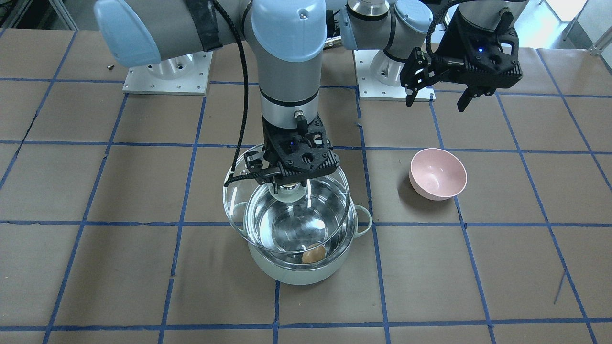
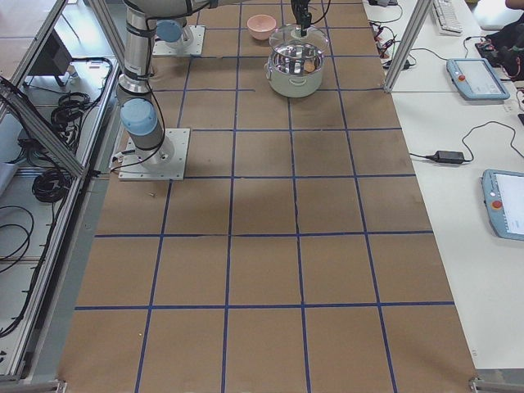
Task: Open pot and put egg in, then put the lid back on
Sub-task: 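Raise the left gripper away while the right gripper carries the lid over the pot, then lower the glass lid onto the pot with the right gripper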
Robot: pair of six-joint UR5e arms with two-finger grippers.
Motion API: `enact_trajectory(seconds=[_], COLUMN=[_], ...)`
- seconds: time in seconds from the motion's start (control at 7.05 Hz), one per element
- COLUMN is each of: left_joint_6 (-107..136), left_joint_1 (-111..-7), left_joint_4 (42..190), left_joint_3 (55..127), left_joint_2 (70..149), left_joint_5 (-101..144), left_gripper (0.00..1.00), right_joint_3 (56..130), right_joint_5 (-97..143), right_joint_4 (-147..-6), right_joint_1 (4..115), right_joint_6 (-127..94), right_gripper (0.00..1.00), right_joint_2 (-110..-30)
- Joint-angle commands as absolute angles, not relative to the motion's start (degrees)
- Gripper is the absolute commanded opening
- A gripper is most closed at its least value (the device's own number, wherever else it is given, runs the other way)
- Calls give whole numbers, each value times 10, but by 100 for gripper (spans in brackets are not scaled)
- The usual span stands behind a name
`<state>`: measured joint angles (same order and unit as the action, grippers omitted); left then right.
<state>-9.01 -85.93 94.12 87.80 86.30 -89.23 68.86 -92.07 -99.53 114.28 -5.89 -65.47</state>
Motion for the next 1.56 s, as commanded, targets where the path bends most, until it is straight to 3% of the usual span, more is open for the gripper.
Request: enact_trajectory(seconds=[0.0,1.42], left_joint_6=[-93,-92], left_joint_1=[-851,-843], left_joint_4=[947,947], left_joint_3=[860,860], left_joint_2=[867,865], left_joint_5=[-904,-904], left_gripper=[100,100], right_joint_3=[687,742], right_joint_5=[-904,-873], right_joint_4=[-1002,-1100], right_joint_1=[1150,1149], right_joint_6=[-5,126], right_gripper=[12,12], right_joint_2=[-628,-613])
